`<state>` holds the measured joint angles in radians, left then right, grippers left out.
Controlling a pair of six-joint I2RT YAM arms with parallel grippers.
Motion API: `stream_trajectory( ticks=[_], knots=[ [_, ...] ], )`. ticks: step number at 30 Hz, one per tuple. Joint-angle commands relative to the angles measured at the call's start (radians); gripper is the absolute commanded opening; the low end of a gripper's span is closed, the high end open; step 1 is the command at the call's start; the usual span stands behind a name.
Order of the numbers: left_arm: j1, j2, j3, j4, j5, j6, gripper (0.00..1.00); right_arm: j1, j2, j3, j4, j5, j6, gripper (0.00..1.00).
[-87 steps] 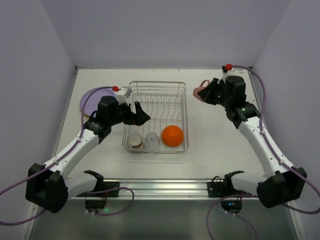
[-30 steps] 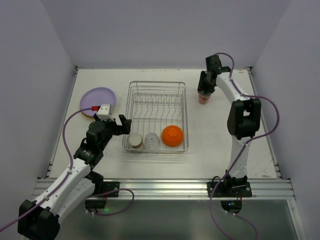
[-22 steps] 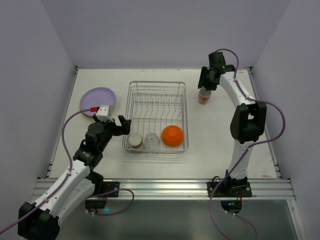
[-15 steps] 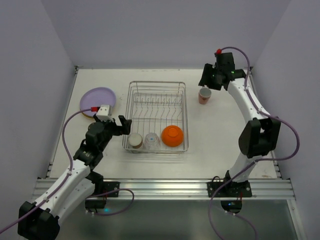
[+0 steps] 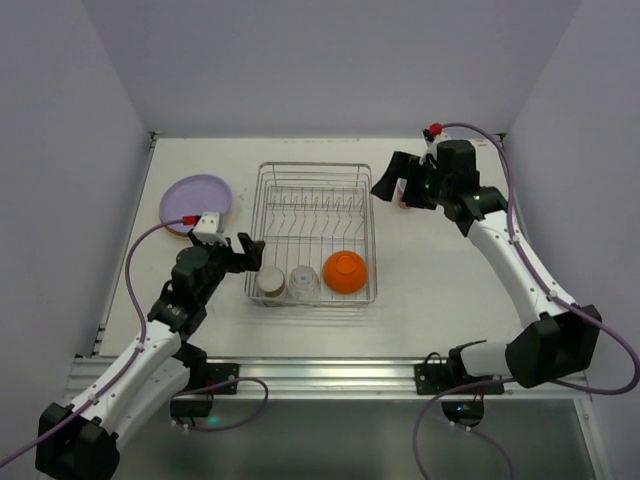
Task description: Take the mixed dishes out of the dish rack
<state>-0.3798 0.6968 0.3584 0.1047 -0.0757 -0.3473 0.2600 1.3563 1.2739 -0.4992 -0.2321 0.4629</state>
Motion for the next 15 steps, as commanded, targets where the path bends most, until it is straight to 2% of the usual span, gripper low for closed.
stream_trajectory(
  ticks=[1,5,15],
  knots=[
    [0.005,-0.026,-0.016,0.067,0.013,0.01,1.0,0.057,-0.083,0.01,0.024,-0.036,0.002,0.99],
    [0.005,-0.026,-0.022,0.078,0.011,0.01,1.0,0.126,-0.158,-0.048,0.034,-0.013,0.002,0.99],
    [0.005,-0.037,-0.033,0.096,0.043,0.007,1.0,0.145,-0.371,-0.276,0.145,-0.082,0.048,0.99]
  ],
)
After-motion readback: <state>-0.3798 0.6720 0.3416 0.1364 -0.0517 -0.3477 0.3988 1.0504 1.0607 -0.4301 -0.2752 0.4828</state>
